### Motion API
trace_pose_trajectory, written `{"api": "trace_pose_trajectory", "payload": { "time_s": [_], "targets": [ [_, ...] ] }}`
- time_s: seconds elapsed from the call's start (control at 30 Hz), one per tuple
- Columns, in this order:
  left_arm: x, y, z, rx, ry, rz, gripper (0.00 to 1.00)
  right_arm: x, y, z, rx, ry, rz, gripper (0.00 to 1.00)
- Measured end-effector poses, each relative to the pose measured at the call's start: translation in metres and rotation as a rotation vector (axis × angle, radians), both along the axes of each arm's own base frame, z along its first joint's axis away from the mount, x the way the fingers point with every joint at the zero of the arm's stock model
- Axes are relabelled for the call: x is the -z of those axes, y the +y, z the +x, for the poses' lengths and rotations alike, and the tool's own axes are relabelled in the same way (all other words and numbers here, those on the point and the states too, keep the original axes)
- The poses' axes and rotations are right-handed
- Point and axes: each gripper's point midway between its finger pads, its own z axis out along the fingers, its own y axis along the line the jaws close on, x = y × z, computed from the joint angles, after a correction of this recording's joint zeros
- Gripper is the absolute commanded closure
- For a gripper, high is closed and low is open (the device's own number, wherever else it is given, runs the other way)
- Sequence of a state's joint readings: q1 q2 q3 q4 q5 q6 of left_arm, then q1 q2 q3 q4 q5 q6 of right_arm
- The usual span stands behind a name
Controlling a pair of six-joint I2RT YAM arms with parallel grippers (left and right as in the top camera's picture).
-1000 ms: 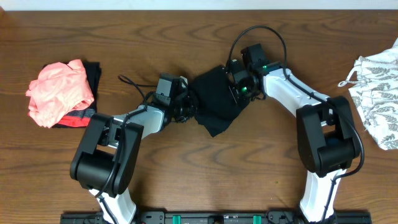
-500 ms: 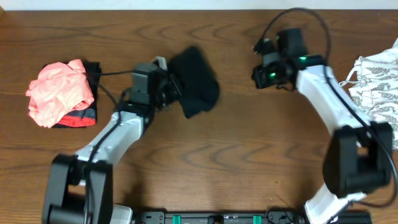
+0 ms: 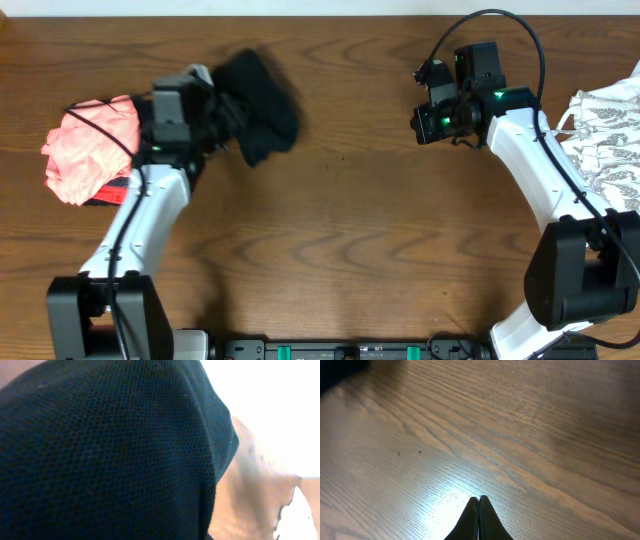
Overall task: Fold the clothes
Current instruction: 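Lift the black bundle with the left gripper and carry it left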
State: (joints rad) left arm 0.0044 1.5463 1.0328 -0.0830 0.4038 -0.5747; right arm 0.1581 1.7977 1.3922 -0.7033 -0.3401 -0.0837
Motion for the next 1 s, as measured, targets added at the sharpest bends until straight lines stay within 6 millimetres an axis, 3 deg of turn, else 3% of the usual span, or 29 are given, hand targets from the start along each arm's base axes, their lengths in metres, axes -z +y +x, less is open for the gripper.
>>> {"api": "trace_pose_trajectory", "payload": {
  "time_s": [0.2,0.43,0.6,0.8,1.0],
  "targets": [
    [-0.037,0.061,0.02,-0.126,-0.089,0.021,0.94,0.003,-0.003,-0.005,0.004,0.026,-0.014,0.99],
    [-0.04,0.152,0.013,-0.335,-0.092,0.058,0.94,0.006,-0.007,-0.007,0.015,0.035,-0.037,0.99],
    [-0.04,0.203,-0.001,-0.456,-0.088,0.069,0.94,0.006,-0.009,-0.007,0.019,0.035,-0.047,0.99],
    [-0.038,0.238,-0.015,-0.539,-0.079,0.071,0.94,0.007,-0.009,-0.007,0.02,0.038,-0.049,0.99],
    [-0.017,0.247,-0.026,-0.597,0.012,0.055,0.94,0.008,-0.01,-0.009,0.021,0.044,-0.052,0.99]
  ]
}}
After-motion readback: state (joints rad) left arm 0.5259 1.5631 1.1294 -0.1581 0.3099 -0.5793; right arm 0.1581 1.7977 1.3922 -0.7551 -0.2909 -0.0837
